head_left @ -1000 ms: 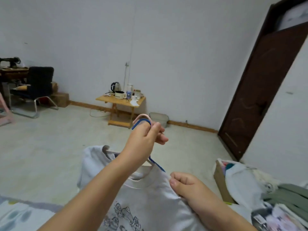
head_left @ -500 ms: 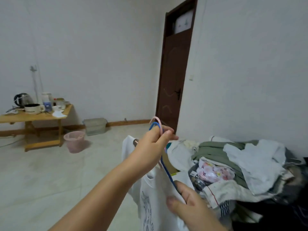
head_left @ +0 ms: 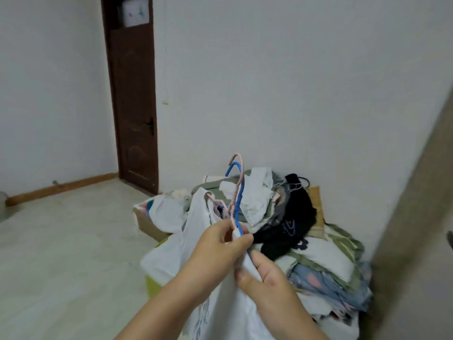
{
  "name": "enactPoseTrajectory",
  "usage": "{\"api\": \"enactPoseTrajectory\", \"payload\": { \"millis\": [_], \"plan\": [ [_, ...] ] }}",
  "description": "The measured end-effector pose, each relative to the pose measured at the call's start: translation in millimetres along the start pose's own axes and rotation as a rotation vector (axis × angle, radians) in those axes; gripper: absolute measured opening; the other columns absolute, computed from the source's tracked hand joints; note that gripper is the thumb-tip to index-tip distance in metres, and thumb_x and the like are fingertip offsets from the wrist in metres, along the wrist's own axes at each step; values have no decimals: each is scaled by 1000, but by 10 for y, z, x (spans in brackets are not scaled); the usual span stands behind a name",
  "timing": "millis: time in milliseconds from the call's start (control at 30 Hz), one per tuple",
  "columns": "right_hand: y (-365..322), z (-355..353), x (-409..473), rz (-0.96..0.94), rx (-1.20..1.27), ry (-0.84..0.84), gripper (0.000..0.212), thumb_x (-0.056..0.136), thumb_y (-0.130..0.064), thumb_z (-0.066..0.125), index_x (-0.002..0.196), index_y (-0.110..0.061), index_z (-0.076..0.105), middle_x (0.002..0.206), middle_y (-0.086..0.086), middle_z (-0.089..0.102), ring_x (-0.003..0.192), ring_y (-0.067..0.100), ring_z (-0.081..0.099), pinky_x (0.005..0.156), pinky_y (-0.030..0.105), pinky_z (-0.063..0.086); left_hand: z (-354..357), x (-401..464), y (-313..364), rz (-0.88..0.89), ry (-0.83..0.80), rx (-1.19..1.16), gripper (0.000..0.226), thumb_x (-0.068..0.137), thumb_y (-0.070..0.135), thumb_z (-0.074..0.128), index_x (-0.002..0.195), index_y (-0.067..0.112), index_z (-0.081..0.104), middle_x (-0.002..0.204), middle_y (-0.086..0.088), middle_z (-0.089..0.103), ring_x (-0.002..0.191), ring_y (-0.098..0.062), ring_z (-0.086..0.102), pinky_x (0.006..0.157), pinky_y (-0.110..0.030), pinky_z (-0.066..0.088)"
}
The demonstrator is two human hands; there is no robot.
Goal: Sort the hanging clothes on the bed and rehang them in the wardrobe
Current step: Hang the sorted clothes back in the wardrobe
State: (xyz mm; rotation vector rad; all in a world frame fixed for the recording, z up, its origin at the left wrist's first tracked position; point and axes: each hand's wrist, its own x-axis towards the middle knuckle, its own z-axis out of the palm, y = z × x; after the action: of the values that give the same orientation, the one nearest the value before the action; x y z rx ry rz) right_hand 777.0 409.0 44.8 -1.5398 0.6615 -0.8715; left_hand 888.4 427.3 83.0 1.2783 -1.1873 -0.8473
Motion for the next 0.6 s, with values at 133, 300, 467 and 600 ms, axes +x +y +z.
{"api": "enactPoseTrajectory", "payload": {
  "millis": [133, 300, 467, 600],
  "plan": [
    [-110, -401, -369, 39, -107, 76, 32, 77, -23, 52, 104, -38, 58, 108, -28, 66, 111, -6, 56, 104, 26, 40, 478, -54, 12, -45, -128, -113, 7, 84, 9, 62, 91, 8, 64, 80, -9, 59, 74, -14, 54, 69, -27, 44],
    [-275, -895, -1042, 82, -102, 186, 64, 69, -62, 69, 95, -3, 63, 97, 20, 66, 88, 4, 35, 76, 28, 28, 1265, -244, 70, -56, -274, -199, 7, 88, 1, 55, 93, 3, 60, 79, -9, 53, 62, -10, 45, 52, -14, 35],
    [-364, -1576, -1853, 131, 86, 424, 39, 92, -13, 56, 62, -26, 77, 95, 5, 74, 93, 8, 67, 88, 22, 48, 2174, -606, 212, -76, -490, -306, 8, 89, 0, 54, 92, 4, 60, 80, -9, 58, 75, -16, 53, 71, -23, 43],
    [-461, -2046, -2522, 157, -77, 423, 23, 69, -23, 54, 84, -14, 71, 87, 13, 64, 81, 15, 57, 76, 25, 44, 2886, -966, 349, -62, -573, -298, 9, 88, 1, 55, 90, 8, 61, 74, -1, 57, 66, -7, 52, 61, -18, 42]
  ]
}}
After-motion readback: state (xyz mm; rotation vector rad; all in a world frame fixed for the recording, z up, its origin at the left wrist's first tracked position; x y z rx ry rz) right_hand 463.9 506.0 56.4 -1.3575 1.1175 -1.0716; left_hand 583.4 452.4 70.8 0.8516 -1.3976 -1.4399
